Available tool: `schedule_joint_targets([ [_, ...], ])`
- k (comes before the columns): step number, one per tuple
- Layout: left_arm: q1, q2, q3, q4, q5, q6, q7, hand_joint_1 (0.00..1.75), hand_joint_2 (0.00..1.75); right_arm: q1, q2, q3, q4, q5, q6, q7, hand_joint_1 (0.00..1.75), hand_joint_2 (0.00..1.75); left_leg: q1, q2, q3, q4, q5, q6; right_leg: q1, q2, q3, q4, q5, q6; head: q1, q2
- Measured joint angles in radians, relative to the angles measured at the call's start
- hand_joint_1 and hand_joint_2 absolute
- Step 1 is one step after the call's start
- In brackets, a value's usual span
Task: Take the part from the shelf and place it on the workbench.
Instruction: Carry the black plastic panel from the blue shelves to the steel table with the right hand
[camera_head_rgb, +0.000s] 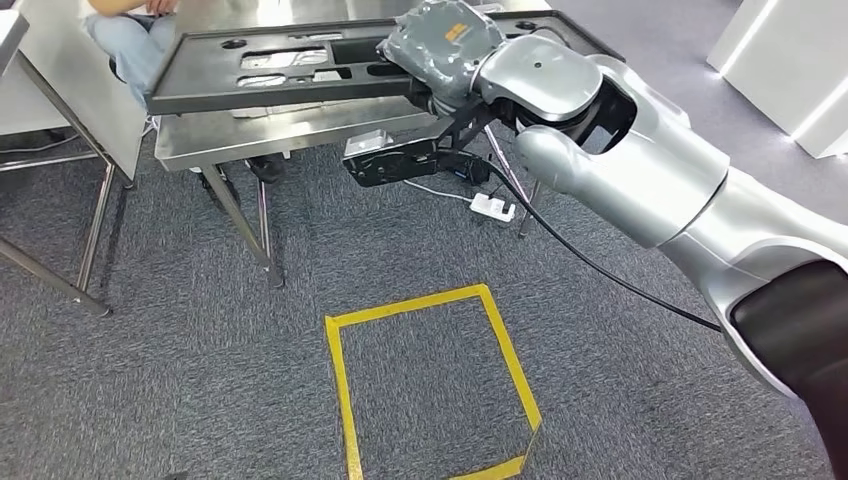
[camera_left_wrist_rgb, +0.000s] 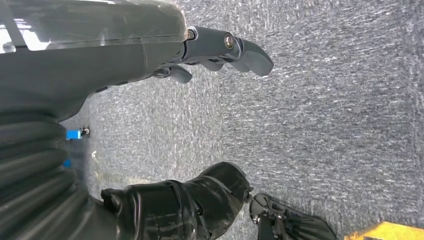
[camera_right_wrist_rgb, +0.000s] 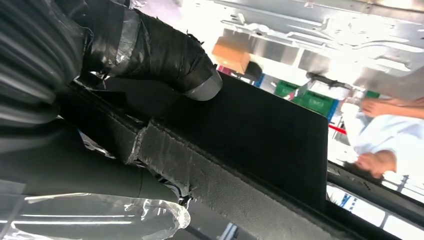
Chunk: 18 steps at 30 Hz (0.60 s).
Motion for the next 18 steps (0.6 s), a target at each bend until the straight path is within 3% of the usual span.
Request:
schedule_joint_targets([
  [1,0.000,0.000,0.000,0.000,0.000,0.000,0.000,0.00,1.75,0.003,0.000,0.000,0.000,0.000,0.000,-0.001,1.75,1.75,0.000,0.000,0.001,0.001,-0.003,0.001,-0.002,0.000,-0.026,0.042,-0.008,0.002,0.000,0.000],
  [2,0.000,0.000,0.000,0.000,0.000,0.000,0.000,0.00,1.75,0.005,0.000,0.000,0.001,0.000,0.000,-0.002,1.75,1.75,0.001,-0.001,0.002,0.004,-0.006,0.000,-0.004,0.000,-0.036,0.050,0.004,0.004,0.000,0.000],
  [4,0.001,-0.001,0.000,0.000,0.000,-0.002,-0.001,0.00,1.75,0.006,0.000,0.000,0.003,0.001,0.000,-0.003,1.75,1.75,0.004,-0.004,0.005,0.014,-0.017,-0.005,-0.010,-0.001,0.000,-0.043,0.071,0.005,0.001,0.000],
  [6,0.001,0.000,0.000,0.000,-0.001,-0.004,-0.002,0.00,1.75,0.005,0.002,0.000,0.005,0.002,-0.002,-0.003,1.75,1.75,0.003,-0.007,0.004,0.028,-0.030,-0.015,-0.011,-0.001,0.055,-0.159,0.117,0.002,0.000,0.000],
  [7,0.000,0.000,0.000,0.000,-0.002,-0.005,-0.002,0.00,1.75,0.005,0.004,0.000,0.005,0.003,-0.003,-0.003,1.75,1.75,0.002,-0.008,0.003,0.032,-0.035,-0.021,-0.009,-0.001,0.071,-0.189,0.122,0.000,0.000,0.000],
  [11,0.000,0.000,0.000,0.000,-0.010,-0.008,0.000,0.00,1.75,0.009,0.015,0.000,0.012,0.012,-0.007,-0.003,1.75,1.75,0.004,-0.006,0.001,0.037,-0.047,-0.041,-0.007,0.002,0.083,-0.207,0.114,-0.020,-0.001,0.000],
  [13,0.000,0.002,0.000,0.000,-0.011,-0.008,0.001,0.00,1.75,0.008,0.022,0.000,0.016,0.016,-0.009,-0.002,1.75,1.75,0.005,-0.004,-0.031,0.102,-0.079,-0.051,-0.012,0.002,0.093,-0.214,0.111,-0.030,-0.004,0.000],
  [16,0.000,0.004,0.000,0.000,-0.012,-0.007,0.001,0.00,1.75,0.017,0.030,0.000,0.022,0.019,-0.012,-0.004,1.75,1.75,0.006,-0.004,-0.138,0.288,-0.134,-0.058,-0.009,0.002,0.106,-0.214,0.101,-0.039,-0.006,0.000],
  [17,0.001,0.004,0.000,0.000,-0.012,-0.007,0.001,0.00,1.75,0.022,0.032,0.000,0.023,0.019,-0.012,-0.005,1.75,1.75,0.006,-0.004,-0.160,0.314,-0.128,-0.058,-0.008,0.002,0.113,-0.214,0.096,-0.040,-0.006,0.000],
  [18,0.002,0.004,0.000,0.000,-0.012,-0.006,0.002,0.00,1.75,0.026,0.034,0.000,0.025,0.020,-0.012,-0.006,1.75,1.75,0.006,-0.004,-0.164,0.300,-0.102,-0.057,-0.008,0.002,0.120,-0.214,0.091,-0.040,-0.006,0.000],
])
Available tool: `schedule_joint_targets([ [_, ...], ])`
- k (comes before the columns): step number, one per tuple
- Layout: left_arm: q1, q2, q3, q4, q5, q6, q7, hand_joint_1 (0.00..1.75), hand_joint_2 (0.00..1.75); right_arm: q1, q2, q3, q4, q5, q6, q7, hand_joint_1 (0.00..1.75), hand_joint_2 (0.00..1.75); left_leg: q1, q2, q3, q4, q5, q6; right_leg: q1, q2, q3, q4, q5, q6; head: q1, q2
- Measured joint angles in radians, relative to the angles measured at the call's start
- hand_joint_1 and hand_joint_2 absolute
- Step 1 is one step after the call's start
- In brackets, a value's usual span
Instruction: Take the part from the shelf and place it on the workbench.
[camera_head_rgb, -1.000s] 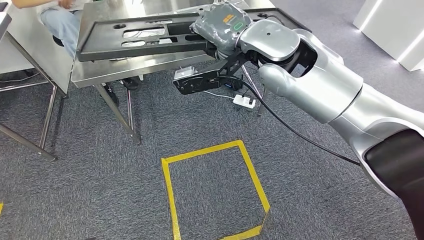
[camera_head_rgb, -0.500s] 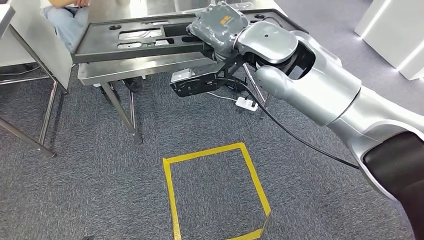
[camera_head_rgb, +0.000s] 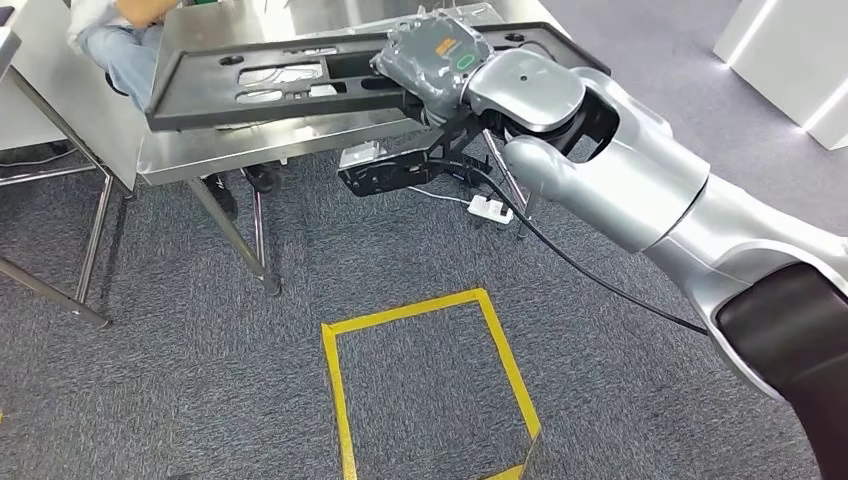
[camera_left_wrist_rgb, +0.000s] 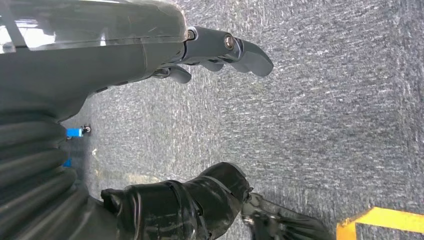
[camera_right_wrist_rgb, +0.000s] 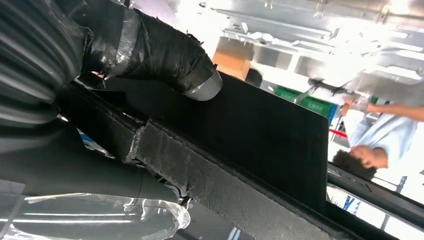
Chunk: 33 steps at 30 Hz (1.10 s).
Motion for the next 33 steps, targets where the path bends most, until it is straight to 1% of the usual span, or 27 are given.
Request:
schedule_joint_targets([
  [1,0.001,0.000,0.000,0.000,0.000,0.001,0.000,0.00,1.75,0.002,0.002,0.000,0.001,0.001,0.000,0.000,1.75,1.75,0.000,0.000,0.018,-0.055,0.042,0.002,0.000,0.000,0.008,0.000,-0.006,0.001,0.000,0.000],
  [2,0.001,0.000,0.000,0.000,0.000,0.002,0.000,0.00,1.75,0.002,0.003,0.000,0.003,0.001,0.000,0.000,1.75,1.75,0.000,0.000,0.047,-0.131,0.085,0.006,0.000,0.000,0.016,0.000,-0.011,0.003,0.000,0.000],
  [3,0.001,0.001,0.000,0.000,0.000,0.002,0.001,0.00,1.75,0.001,0.004,0.000,0.004,0.001,0.000,0.000,1.75,1.75,-0.003,0.000,0.078,-0.199,0.113,0.010,0.002,0.000,0.022,-0.001,-0.016,0.007,0.000,0.000],
  [4,0.000,0.002,0.000,0.000,0.000,0.003,0.001,0.00,1.75,-0.001,0.006,0.000,0.005,0.002,-0.001,0.000,1.75,1.75,-0.007,0.000,0.101,-0.248,0.128,0.015,0.003,0.001,0.026,-0.002,-0.021,0.011,0.000,0.000],
  [5,-0.001,0.002,0.000,0.000,0.000,0.003,0.001,0.00,1.75,-0.002,0.007,0.000,0.006,0.002,-0.001,0.000,1.75,1.75,-0.010,0.000,0.112,-0.271,0.128,0.020,0.003,0.001,0.027,-0.003,-0.024,0.016,0.000,0.000],
  [6,-0.001,0.003,0.000,0.000,0.000,0.003,0.001,0.00,1.75,-0.002,0.008,0.000,0.007,0.002,-0.002,0.000,1.75,1.75,-0.014,-0.001,0.116,-0.273,0.122,0.025,0.004,0.002,0.028,-0.006,-0.025,0.021,0.000,0.000],
  [8,-0.001,0.003,0.000,0.000,-0.001,0.003,0.001,0.00,1.75,-0.002,0.009,0.000,0.009,0.002,-0.002,0.000,1.75,1.75,-0.011,0.000,0.122,-0.281,0.122,0.035,0.004,0.001,0.032,-0.007,-0.030,0.031,0.000,0.000],
  [9,0.000,0.003,0.000,0.000,-0.001,0.004,0.001,0.00,1.75,-0.003,0.010,0.000,0.010,0.002,-0.003,0.000,1.75,1.75,-0.009,0.000,0.129,-0.287,0.122,0.041,0.004,0.000,0.026,0.007,-0.040,0.035,0.001,0.000],
  [10,0.000,0.003,0.000,0.000,-0.001,0.006,0.001,0.00,1.75,-0.005,0.010,0.000,0.011,0.002,-0.003,0.000,1.75,1.75,-0.006,0.001,0.137,-0.292,0.122,0.046,0.004,0.000,0.009,0.043,-0.058,0.038,0.003,0.000],
  [11,0.000,0.003,0.000,0.000,-0.001,0.007,0.002,0.00,1.75,-0.006,0.010,0.000,0.012,0.003,-0.003,0.000,1.75,1.75,-0.004,0.002,0.144,-0.295,0.120,0.051,0.004,-0.001,-0.021,0.101,-0.082,0.040,0.005,0.000],
  [13,-0.001,0.003,0.000,0.000,-0.001,0.010,0.002,0.00,1.75,-0.003,0.010,0.000,0.013,0.003,-0.003,-0.001,1.75,1.75,-0.005,0.002,0.152,-0.295,0.112,0.058,0.003,-0.001,-0.101,0.235,-0.124,0.043,0.008,0.000],
  [14,-0.001,0.003,0.000,0.000,-0.001,0.011,0.002,0.00,1.75,0.001,0.010,0.000,0.014,0.003,-0.003,-0.001,1.75,1.75,-0.005,0.002,0.157,-0.294,0.106,0.058,0.003,-0.001,-0.131,0.273,-0.124,0.045,0.008,0.000],
  [15,-0.001,0.003,0.000,0.000,-0.001,0.012,0.002,0.00,1.75,0.004,0.010,0.000,0.015,0.003,-0.003,-0.002,1.75,1.75,-0.005,0.001,0.162,-0.291,0.100,0.058,0.003,-0.001,-0.144,0.275,-0.104,0.045,0.008,0.000],
  [16,-0.001,0.003,0.000,0.000,0.000,0.012,0.002,0.00,1.75,0.006,0.010,0.000,0.016,0.004,-0.003,-0.002,1.75,1.75,-0.005,-0.001,0.168,-0.288,0.093,0.057,0.003,-0.002,-0.138,0.237,-0.066,0.043,0.008,0.000],
  [17,0.000,0.002,0.000,0.000,0.000,0.012,0.002,0.00,1.75,0.007,0.010,0.000,0.018,0.004,-0.004,-0.003,1.75,1.75,-0.005,-0.003,0.174,-0.285,0.085,0.055,0.003,-0.002,-0.115,0.169,-0.018,0.040,0.009,0.000],
  [18,0.000,0.002,0.000,0.000,0.000,0.012,0.002,0.00,1.75,0.006,0.010,0.000,0.019,0.004,-0.004,-0.003,1.75,1.75,-0.007,-0.004,0.178,-0.280,0.077,0.051,0.005,-0.002,-0.088,0.101,0.018,0.036,0.008,0.000],
  [19,0.000,0.002,0.000,0.000,0.000,0.012,0.002,0.00,1.75,0.005,0.011,0.000,0.020,0.005,-0.005,-0.003,1.75,1.75,-0.009,-0.005,0.179,-0.276,0.070,0.047,0.005,-0.001,-0.066,0.048,0.039,0.032,0.008,0.000],
  [20,-0.001,0.002,0.000,0.000,0.000,0.013,0.002,0.00,1.75,0.004,0.012,0.000,0.021,0.005,-0.006,-0.004,1.75,1.75,-0.011,-0.006,0.179,-0.274,0.066,0.042,0.007,0.000,-0.052,0.016,0.046,0.029,0.008,0.000],
  [23,-0.001,0.002,0.000,0.000,0.000,0.014,0.002,0.00,1.75,0.005,0.014,0.000,0.024,0.005,-0.006,-0.005,1.75,1.75,-0.011,-0.006,0.179,-0.276,0.059,0.030,0.007,0.002,-0.045,0.001,0.039,0.019,0.008,0.000],
  [24,-0.001,0.002,0.000,0.000,0.000,0.014,0.003,0.00,1.75,0.005,0.014,0.000,0.025,0.005,-0.006,-0.004,1.75,1.75,-0.010,-0.005,0.175,-0.266,0.051,0.025,0.005,0.002,-0.042,-0.001,0.038,0.015,0.006,0.000],
  [25,-0.001,0.002,0.000,0.000,0.001,0.015,0.003,0.00,1.75,0.004,0.014,0.000,0.026,0.006,-0.006,-0.004,1.75,1.75,-0.009,-0.003,0.163,-0.239,0.034,0.020,0.003,0.002,-0.039,-0.004,0.037,0.011,0.004,0.000],
  [26,-0.001,0.002,0.000,0.000,0.001,0.015,0.004,0.00,1.75,0.003,0.015,0.000,0.026,0.006,-0.006,-0.004,1.75,1.75,-0.007,-0.001,0.140,-0.192,0.011,0.014,0.001,0.002,-0.036,-0.005,0.036,0.007,0.001,0.000],
  [28,-0.002,0.003,0.000,0.000,0.001,0.015,0.005,0.00,1.75,0.004,0.015,0.000,0.027,0.007,-0.006,-0.004,1.75,1.75,-0.006,0.000,0.070,-0.062,-0.036,0.007,0.002,0.003,-0.032,-0.005,0.032,0.002,-0.002,0.000],
  [29,-0.002,0.004,0.000,0.000,0.001,0.015,0.006,0.00,1.75,0.006,0.016,0.000,0.028,0.006,-0.006,-0.004,1.75,1.75,-0.005,0.000,0.040,-0.016,-0.043,0.005,0.002,0.004,-0.029,-0.005,0.029,0.001,-0.002,0.000],
  [30,-0.001,0.003,0.000,0.000,0.002,0.015,0.006,0.00,1.75,0.009,0.016,0.000,0.029,0.006,-0.005,-0.004,1.75,1.75,-0.005,0.000,0.024,-0.002,-0.030,0.004,0.002,0.004,-0.025,-0.005,0.026,0.000,-0.002,0.000],
  [31,0.000,0.003,0.000,0.000,0.002,0.015,0.007,0.00,1.75,0.012,0.016,0.000,0.029,0.005,-0.005,-0.004,1.75,1.75,-0.004,0.000,0.024,-0.018,-0.005,0.004,0.002,0.004,-0.021,-0.005,0.023,0.000,-0.002,0.000],
  [33,0.000,0.003,0.000,0.000,0.002,0.015,0.008,0.00,1.75,0.014,0.018,0.000,0.030,0.004,-0.006,-0.004,1.75,1.75,-0.005,0.013,0.071,-0.143,0.076,0.009,0.003,-0.001,-0.009,-0.004,0.015,0.003,-0.002,0.000],
])
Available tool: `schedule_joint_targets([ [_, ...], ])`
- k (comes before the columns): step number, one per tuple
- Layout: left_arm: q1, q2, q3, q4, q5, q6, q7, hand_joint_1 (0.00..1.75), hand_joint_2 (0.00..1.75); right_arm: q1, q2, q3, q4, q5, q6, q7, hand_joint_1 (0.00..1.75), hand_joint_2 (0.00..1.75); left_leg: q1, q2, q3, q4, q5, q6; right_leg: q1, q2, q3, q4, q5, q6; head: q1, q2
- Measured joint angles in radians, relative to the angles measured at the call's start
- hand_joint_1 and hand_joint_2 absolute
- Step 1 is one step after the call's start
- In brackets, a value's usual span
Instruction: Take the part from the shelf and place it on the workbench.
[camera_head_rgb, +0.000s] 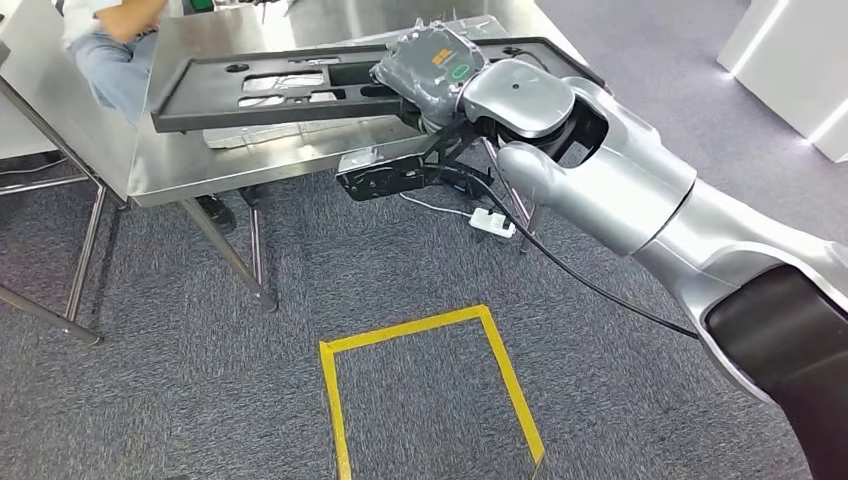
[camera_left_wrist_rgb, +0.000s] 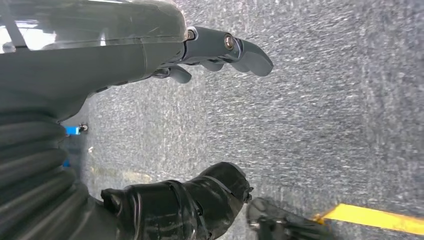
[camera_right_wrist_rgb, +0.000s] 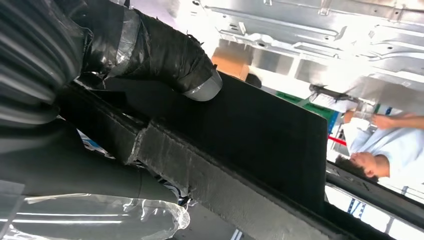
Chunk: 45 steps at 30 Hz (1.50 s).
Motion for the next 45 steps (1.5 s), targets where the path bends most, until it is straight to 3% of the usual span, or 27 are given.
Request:
schedule_joint_targets([
  [2,-0.004,0.000,0.000,0.000,0.000,0.000,0.000,0.00,1.75,-0.004,0.003,0.000,0.001,0.005,-0.001,0.000,1.75,1.75,-0.010,0.021,0.048,-0.110,0.039,0.012,0.004,-0.006,0.007,0.001,-0.008,0.008,-0.001,0.000],
  [4,-0.008,0.000,0.000,0.000,0.001,0.000,0.000,0.00,1.75,-0.007,0.004,0.000,0.003,0.011,-0.001,0.000,1.75,1.75,-0.018,0.022,0.059,-0.133,0.033,0.025,0.008,-0.014,0.010,-0.001,-0.013,0.018,-0.002,0.000],
  [7,-0.006,0.000,0.000,0.000,0.001,0.000,0.000,0.00,1.75,-0.009,0.005,0.000,0.004,0.013,-0.001,0.000,1.75,1.75,-0.009,0.003,0.069,-0.146,0.039,0.040,0.009,-0.024,0.004,0.024,-0.036,0.032,0.000,0.000],
  [10,-0.004,0.000,0.000,0.000,0.001,0.000,0.000,0.00,1.75,-0.011,0.005,0.000,0.005,0.014,-0.001,-0.001,1.75,1.75,-0.005,-0.016,0.076,-0.151,0.039,0.050,0.006,-0.015,-0.077,0.191,-0.113,0.038,0.006,0.000],
  [11,-0.004,0.000,0.000,0.000,0.001,0.000,0.000,0.00,1.75,-0.009,0.005,0.000,0.006,0.014,-0.001,-0.002,1.75,1.75,-0.005,-0.024,0.078,-0.150,0.037,0.052,0.006,-0.013,-0.109,0.246,-0.128,0.039,0.007,0.000],
  [12,-0.004,0.000,0.000,0.000,0.001,-0.001,0.000,0.00,1.75,-0.005,0.005,0.001,0.006,0.014,-0.001,-0.004,1.75,1.75,-0.005,-0.033,0.080,-0.149,0.035,0.053,0.005,-0.011,-0.129,0.273,-0.126,0.040,0.007,0.000],
  [13,-0.004,-0.001,0.000,0.000,0.001,-0.002,0.000,0.00,1.75,-0.001,0.006,0.001,0.006,0.015,-0.001,-0.005,1.75,1.75,-0.005,-0.044,0.083,-0.148,0.032,0.052,0.004,-0.009,-0.130,0.261,-0.105,0.040,0.007,0.000],
  [15,-0.003,-0.001,0.000,0.000,0.001,-0.003,0.000,0.00,1.75,0.001,0.006,0.001,0.007,0.015,-0.001,-0.007,1.75,1.75,-0.005,-0.065,0.088,-0.141,0.023,0.048,0.001,0.009,-0.085,0.142,-0.029,0.035,0.007,0.000],
  [16,-0.003,-0.002,0.000,0.000,0.001,-0.003,0.000,0.00,1.75,0.000,0.006,0.001,0.008,0.016,-0.001,-0.007,1.75,1.75,-0.005,-0.074,0.087,-0.136,0.019,0.044,-0.002,0.030,-0.057,0.082,-0.003,0.031,0.007,0.000],
  [18,-0.004,-0.001,0.000,0.000,0.002,-0.003,0.000,0.00,1.75,-0.002,0.007,0.001,0.008,0.017,-0.001,-0.007,1.75,1.75,-0.003,-0.090,0.078,-0.128,0.014,0.035,-0.005,0.060,-0.030,0.017,0.013,0.027,0.005,0.000],
  [19,-0.004,0.000,0.000,0.000,0.002,-0.003,0.000,0.00,1.75,-0.003,0.008,0.001,0.009,0.017,-0.001,-0.008,1.75,1.75,-0.001,-0.098,0.073,-0.127,0.014,0.030,-0.004,0.063,-0.028,0.013,0.010,0.025,0.005,0.000],
  [21,-0.002,0.000,0.000,0.000,0.002,-0.003,0.000,0.00,1.75,-0.002,0.010,0.001,0.009,0.017,-0.001,-0.009,1.75,1.75,0.004,-0.108,0.069,-0.127,0.012,0.019,-0.003,0.045,-0.023,0.005,0.011,0.018,0.005,0.000],
  [23,-0.001,-0.001,0.000,0.000,0.002,-0.003,0.000,0.00,1.75,-0.003,0.011,0.001,0.010,0.018,-0.001,-0.008,1.75,1.75,0.003,-0.076,0.050,-0.085,-0.013,0.008,-0.006,0.029,-0.010,-0.005,0.010,0.007,0.001,0.000],
  [25,-0.002,-0.001,0.000,0.000,0.002,-0.003,0.000,0.00,1.75,-0.003,0.011,0.001,0.010,0.016,-0.001,-0.009,1.75,1.75,0.002,-0.029,-0.008,0.034,-0.063,-0.001,-0.007,0.016,0.000,-0.008,0.006,0.000,-0.004,0.000],
  [26,-0.002,-0.001,0.000,0.000,0.002,-0.003,0.000,0.00,1.75,-0.002,0.011,0.001,0.011,0.014,-0.001,-0.011,1.75,1.75,0.004,-0.019,-0.043,0.097,-0.082,-0.005,-0.007,0.010,0.003,-0.008,0.003,-0.002,-0.005,0.000],
  [27,-0.002,-0.001,0.000,0.000,0.002,-0.003,0.000,0.00,1.75,0.001,0.011,0.001,0.011,0.011,-0.001,-0.013,1.75,1.75,0.006,-0.015,-0.069,0.137,-0.085,-0.007,-0.007,0.006,0.007,-0.008,0.000,-0.002,-0.005,0.000],
  [28,-0.001,-0.001,0.000,0.000,0.002,-0.003,0.000,0.00,1.75,0.003,0.011,0.001,0.011,0.009,-0.001,-0.015,1.75,1.75,0.007,-0.013,-0.077,0.140,-0.070,-0.009,-0.007,0.002,0.010,-0.007,-0.003,-0.002,-0.005,0.000],
  [29,-0.001,-0.001,0.000,0.000,0.002,-0.003,0.000,0.00,1.75,0.005,0.011,0.001,0.012,0.007,-0.001,-0.017,1.75,1.75,0.008,-0.013,-0.064,0.102,-0.038,-0.008,-0.008,0.000,0.015,-0.007,-0.007,-0.001,-0.005,0.000],
  [31,-0.001,-0.001,0.000,0.000,0.002,-0.003,0.000,0.00,1.75,0.005,0.011,0.001,0.012,0.006,-0.001,-0.019,1.75,1.75,0.007,-0.011,-0.004,-0.030,0.028,-0.005,-0.007,-0.004,0.023,-0.005,-0.014,0.005,-0.005,0.000],
  [32,-0.001,0.000,0.000,0.000,0.002,-0.003,0.000,0.00,1.75,0.003,0.011,0.001,0.012,0.006,-0.002,-0.018,1.75,1.75,0.004,-0.010,0.025,-0.087,0.045,-0.002,-0.005,-0.005,0.026,-0.005,-0.018,0.009,-0.005,0.000],
  [34,-0.002,0.000,0.000,0.000,0.002,-0.003,0.000,0.00,1.75,0.001,0.011,0.001,0.012,0.006,-0.002,-0.018,1.75,1.75,-0.002,-0.009,0.052,-0.137,0.048,0.007,-0.002,-0.006,0.029,-0.006,-0.024,0.019,-0.004,0.000],
  [38,-0.002,0.000,0.000,0.000,0.000,-0.003,-0.003,0.00,1.75,-0.002,0.012,0.001,0.012,0.006,-0.002,-0.018,1.75,1.75,0.002,-0.012,0.063,-0.145,0.044,0.030,-0.001,-0.008,0.029,0.007,-0.043,0.039,-0.001,0.000],
  [40,-0.002,0.000,0.000,0.000,-0.001,-0.003,-0.003,0.00,1.75,-0.004,0.012,0.001,0.013,0.006,-0.003,-0.018,1.75,1.75,0.004,-0.013,0.072,-0.150,0.042,0.039,-0.001,-0.007,-0.018,0.103,-0.092,0.042,0.002,0.000],
  [42,-0.002,0.000,0.000,0.000,-0.002,-0.004,-0.003,0.00,1.75,-0.003,0.012,0.001,0.014,0.007,-0.003,-0.020,1.75,1.75,0.001,-0.013,0.076,-0.149,0.037,0.046,0.000,-0.006,-0.091,0.235,-0.141,0.042,0.003,0.000],
  [43,-0.002,0.000,0.000,0.000,-0.002,-0.004,-0.003,0.00,1.75,-0.001,0.012,0.001,0.015,0.007,-0.003,-0.021,1.75,1.75,0.000,-0.014,0.079,-0.149,0.034,0.048,0.001,-0.006,-0.116,0.271,-0.142,0.041,0.003,0.000],
  [44,-0.002,0.000,0.000,0.000,-0.003,-0.005,-0.003,0.00,1.75,0.000,0.012,0.001,0.017,0.007,-0.003,-0.022,1.75,1.75,-0.001,-0.016,0.083,-0.148,0.030,0.049,0.001,-0.006,-0.124,0.269,-0.123,0.039,0.003,0.000],
  [45,-0.002,0.000,0.000,0.000,-0.003,-0.006,-0.003,0.00,1.75,0.001,0.012,0.001,0.018,0.007,-0.003,-0.023,1.75,1.75,-0.002,-0.019,0.088,-0.147,0.026,0.048,0.001,-0.006,-0.111,0.227,-0.087,0.034,0.003,0.000],
])
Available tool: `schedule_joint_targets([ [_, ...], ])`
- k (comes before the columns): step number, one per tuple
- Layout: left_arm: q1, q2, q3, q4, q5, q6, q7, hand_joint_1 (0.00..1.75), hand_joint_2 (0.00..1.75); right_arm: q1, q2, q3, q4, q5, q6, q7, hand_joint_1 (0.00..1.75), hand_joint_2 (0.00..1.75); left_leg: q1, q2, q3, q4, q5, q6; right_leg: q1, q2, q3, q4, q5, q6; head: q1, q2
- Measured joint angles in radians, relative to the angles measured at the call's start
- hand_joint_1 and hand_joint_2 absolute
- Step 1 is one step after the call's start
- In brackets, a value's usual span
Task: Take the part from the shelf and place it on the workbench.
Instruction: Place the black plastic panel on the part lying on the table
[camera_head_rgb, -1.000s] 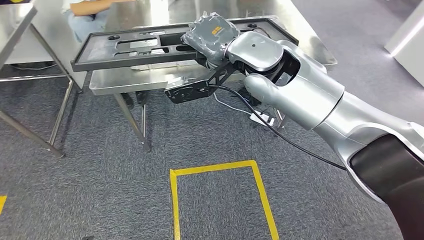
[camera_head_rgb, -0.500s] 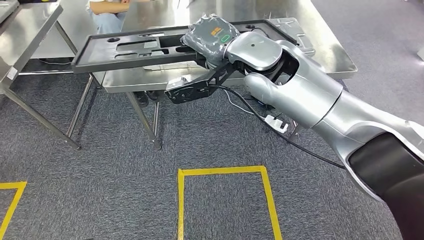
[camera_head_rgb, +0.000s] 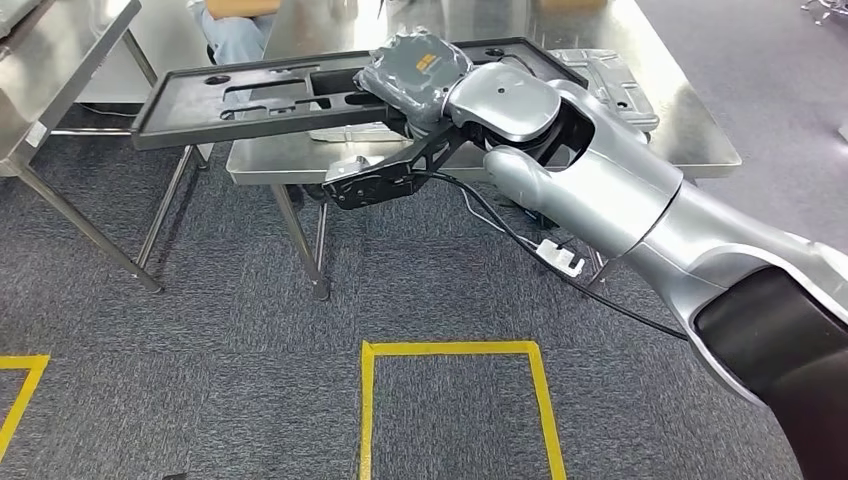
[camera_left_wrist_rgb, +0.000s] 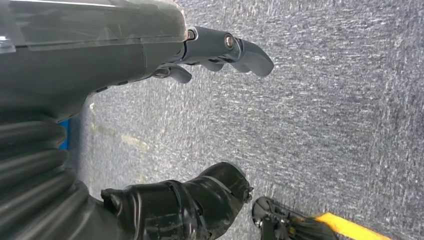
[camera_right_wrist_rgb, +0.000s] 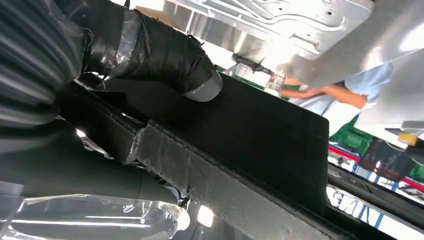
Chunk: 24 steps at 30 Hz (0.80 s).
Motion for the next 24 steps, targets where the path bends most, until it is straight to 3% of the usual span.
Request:
schedule_joint_targets([
  [2,0.000,0.000,0.000,0.000,-0.001,0.000,0.000,0.00,1.75,-0.001,0.000,0.000,0.003,0.002,-0.001,0.000,1.75,1.75,-0.002,-0.007,0.010,0.003,-0.011,-0.005,0.005,0.001,0.055,-0.135,0.078,-0.013,0.000,0.000],
  [3,0.000,0.000,0.000,0.000,-0.002,0.000,0.000,0.00,1.75,-0.002,0.001,0.000,0.004,0.003,-0.002,-0.001,1.75,1.75,-0.004,-0.009,0.012,0.006,-0.016,-0.008,0.007,0.001,0.079,-0.188,0.099,-0.018,-0.001,0.000],
  [4,0.000,0.000,0.000,0.000,-0.002,0.000,0.000,0.00,1.75,-0.002,0.002,0.000,0.005,0.005,-0.003,-0.001,1.75,1.75,-0.005,-0.011,0.013,0.007,-0.019,-0.012,0.009,0.001,0.093,-0.218,0.106,-0.022,-0.001,0.000],
  [8,0.000,-0.002,0.000,0.000,-0.004,0.002,0.001,0.00,1.75,-0.003,0.007,0.001,0.013,0.023,-0.004,0.018,1.75,1.75,-0.003,-0.008,0.008,0.017,-0.034,-0.030,0.005,0.000,0.107,-0.241,0.101,-0.032,-0.002,0.000],
  [10,0.000,-0.003,0.000,0.000,-0.003,0.005,0.004,0.00,1.75,-0.004,0.008,0.001,0.020,0.040,0.001,0.047,1.75,1.75,0.000,-0.001,-0.031,0.097,-0.074,-0.042,0.000,-0.002,0.117,-0.249,0.100,-0.040,-0.005,0.000],
  [12,0.001,-0.003,0.000,0.000,-0.002,0.008,0.007,0.00,1.75,-0.004,0.008,0.001,0.031,0.054,0.009,0.072,1.75,1.75,0.004,0.003,-0.106,0.234,-0.124,-0.052,-0.001,-0.001,0.124,-0.250,0.095,-0.045,-0.007,0.000],
  [13,0.002,-0.003,0.000,0.000,-0.002,0.010,0.008,0.00,1.75,-0.002,0.007,0.001,0.037,0.058,0.013,0.081,1.75,1.75,0.006,0.004,-0.139,0.286,-0.135,-0.055,-0.001,-0.001,0.127,-0.250,0.092,-0.046,-0.007,0.000],
  [14,0.004,-0.003,0.000,0.000,-0.002,0.011,0.009,0.00,1.75,-0.001,0.005,0.001,0.045,0.061,0.017,0.090,1.75,1.75,0.009,0.005,-0.158,0.307,-0.127,-0.058,-0.001,0.001,0.130,-0.249,0.088,-0.046,-0.007,0.000],
  [15,0.004,-0.004,0.000,0.000,-0.002,0.013,0.010,0.00,1.75,-0.001,0.002,0.001,0.053,0.063,0.019,0.096,1.75,1.75,0.011,0.005,-0.157,0.288,-0.099,-0.060,-0.002,0.002,0.135,-0.248,0.084,-0.044,-0.007,0.000],
  [16,0.004,-0.004,0.000,0.000,-0.002,0.014,0.010,0.00,1.75,-0.001,-0.002,0.000,0.060,0.065,0.020,0.101,1.75,1.75,0.013,0.006,-0.136,0.228,-0.055,-0.061,-0.004,0.003,0.141,-0.246,0.078,-0.041,-0.006,0.000],
  [18,0.005,-0.004,0.000,0.000,-0.004,0.016,0.011,0.00,1.75,-0.005,-0.012,-0.001,0.072,0.069,0.021,0.108,1.75,1.75,0.012,0.008,-0.071,0.085,0.014,-0.062,-0.006,0.003,0.152,-0.242,0.065,-0.030,-0.007,0.000],
  [20,0.004,-0.004,0.000,0.000,-0.005,0.017,0.012,0.00,1.75,-0.010,-0.020,-0.003,0.082,0.072,0.022,0.110,1.75,1.75,0.007,0.007,-0.037,0.018,0.026,-0.054,-0.004,0.005,0.153,-0.239,0.058,-0.020,-0.008,0.000],
  [24,0.003,-0.005,0.000,0.000,-0.007,0.017,0.014,0.00,1.75,-0.013,-0.030,-0.004,0.096,0.077,0.025,0.118,1.75,1.75,0.006,0.006,-0.028,0.010,0.016,-0.025,-0.004,0.006,0.148,-0.227,0.044,-0.005,-0.006,0.000],
])
